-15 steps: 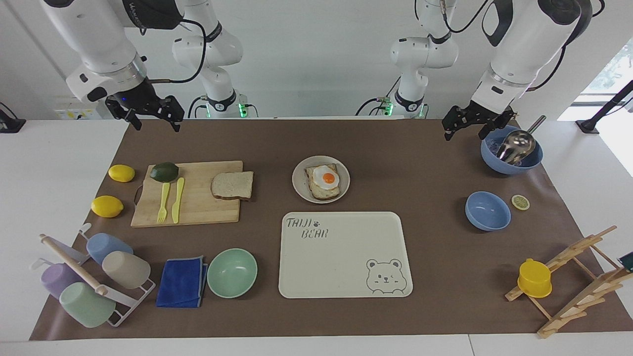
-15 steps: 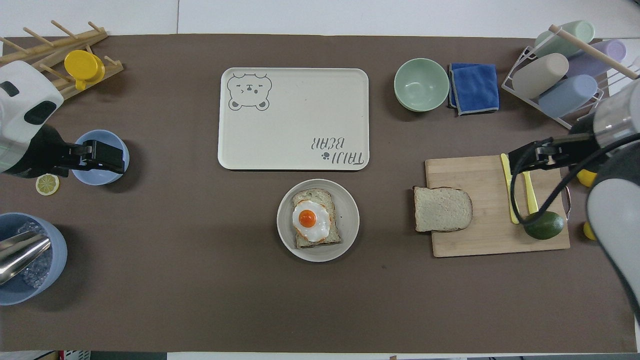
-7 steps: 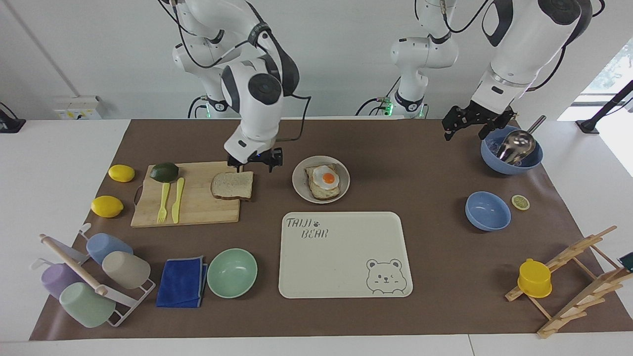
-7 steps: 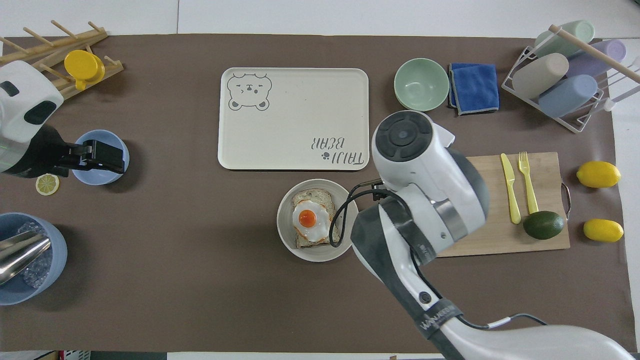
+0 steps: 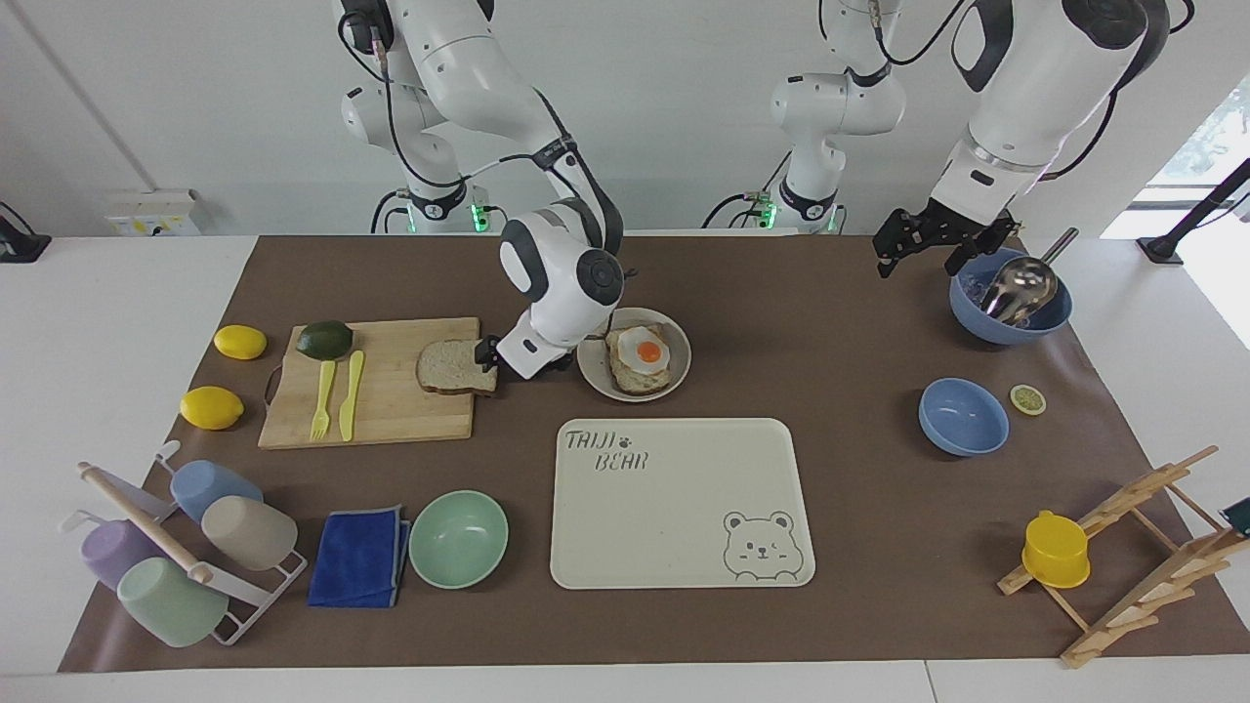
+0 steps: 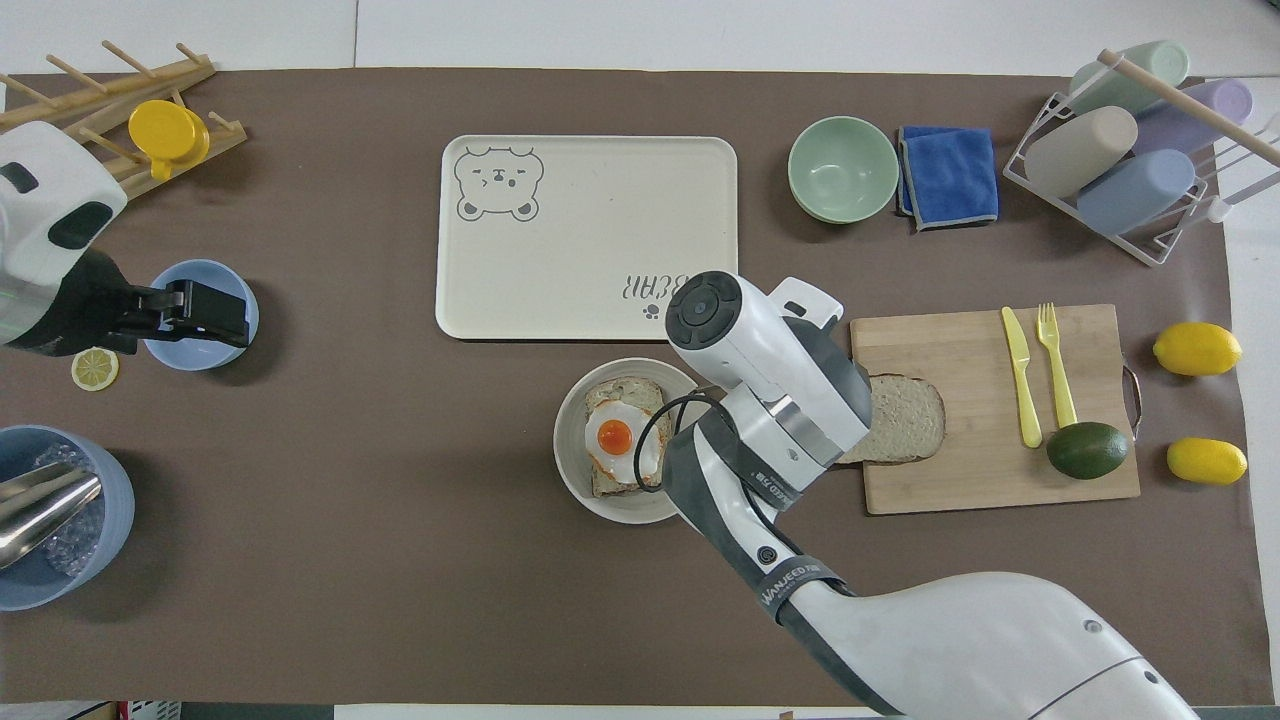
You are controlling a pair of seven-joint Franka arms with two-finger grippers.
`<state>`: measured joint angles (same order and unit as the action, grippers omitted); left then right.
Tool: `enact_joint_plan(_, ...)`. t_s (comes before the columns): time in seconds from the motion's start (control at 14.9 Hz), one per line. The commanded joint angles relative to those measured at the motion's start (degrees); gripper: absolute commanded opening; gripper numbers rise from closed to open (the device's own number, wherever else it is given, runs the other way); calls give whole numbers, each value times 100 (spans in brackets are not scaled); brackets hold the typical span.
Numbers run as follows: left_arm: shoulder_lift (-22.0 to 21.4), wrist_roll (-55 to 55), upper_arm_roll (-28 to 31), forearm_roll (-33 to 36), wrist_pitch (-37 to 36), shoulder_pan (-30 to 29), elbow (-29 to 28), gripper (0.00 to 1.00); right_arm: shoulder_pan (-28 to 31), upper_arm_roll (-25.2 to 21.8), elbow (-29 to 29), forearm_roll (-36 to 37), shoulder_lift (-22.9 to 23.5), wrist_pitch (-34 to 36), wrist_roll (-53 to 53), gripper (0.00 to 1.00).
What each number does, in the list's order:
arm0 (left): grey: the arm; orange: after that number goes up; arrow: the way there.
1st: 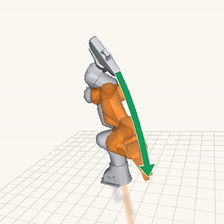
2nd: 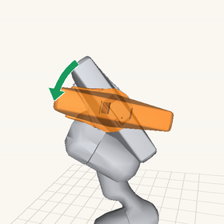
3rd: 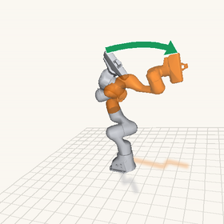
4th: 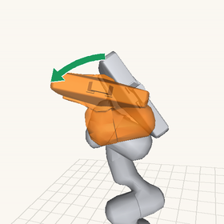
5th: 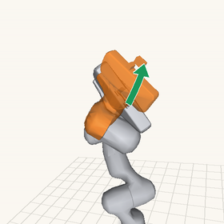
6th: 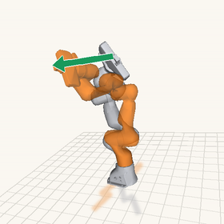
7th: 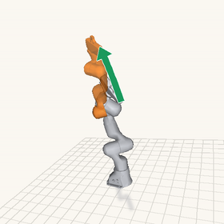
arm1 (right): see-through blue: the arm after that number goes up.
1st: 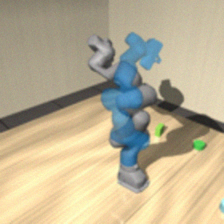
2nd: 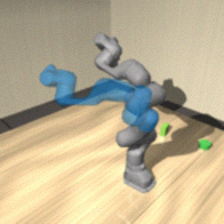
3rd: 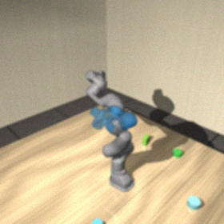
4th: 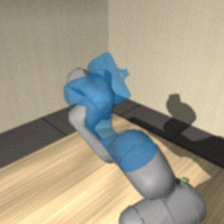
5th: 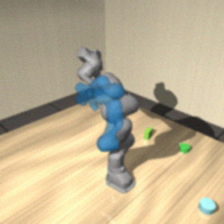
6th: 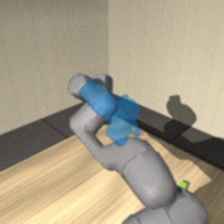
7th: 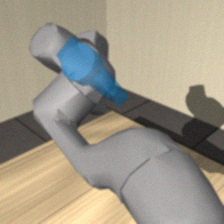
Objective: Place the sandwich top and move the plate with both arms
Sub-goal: 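Reach the right gripper to the bread slice on the cutting board and grasp it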
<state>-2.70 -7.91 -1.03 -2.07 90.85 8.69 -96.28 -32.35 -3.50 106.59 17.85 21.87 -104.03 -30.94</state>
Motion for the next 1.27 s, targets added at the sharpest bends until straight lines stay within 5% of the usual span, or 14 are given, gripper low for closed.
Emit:
enact_joint_plan(0.0, -64, 35, -12, -39, -32, -43, -5, 100, 53, 51, 388, 201, -288, 93, 9, 100)
enact_joint_plan(0.2, -64, 35, -12, -39, -32, -43, -5, 100, 44, 43, 599, 341, -367, 111, 9, 100)
enact_joint_plan(0.54, -64, 35, -12, -39, -32, -43, -5, 100, 53, 42, 810, 570, -438, 129, 9, 83)
enact_joint_plan(0.67, -64, 35, -12, -39, -32, -43, -5, 100, 62, 43, 811, 579, -455, 181, 9, 67)
enact_joint_plan(0.74, -64, 35, -12, -39, -32, -43, -5, 100, 71, 51, 802, 579, -455, 208, 35, 46)
enact_joint_plan(0.8, -64, 35, -12, -39, -32, -43, -5, 100, 62, 51, 776, 579, -447, 243, 61, 15)
enact_joint_plan(0.87, -64, 35, -12, -39, -32, -43, -5, 100, 45, 51, 723, 579, -438, 304, 70, 0)
enact_joint_plan(1.07, -64, 35, -12, -39, -32, -43, -5, 100, -17, 60, 338, 562, -377, 523, 79, 0)
enact_joint_plan(1.21, -64, 35, -12, -39, -32, -43, -5, 100, -113, 208, -415, 483, -245, 1014, 219, 0)
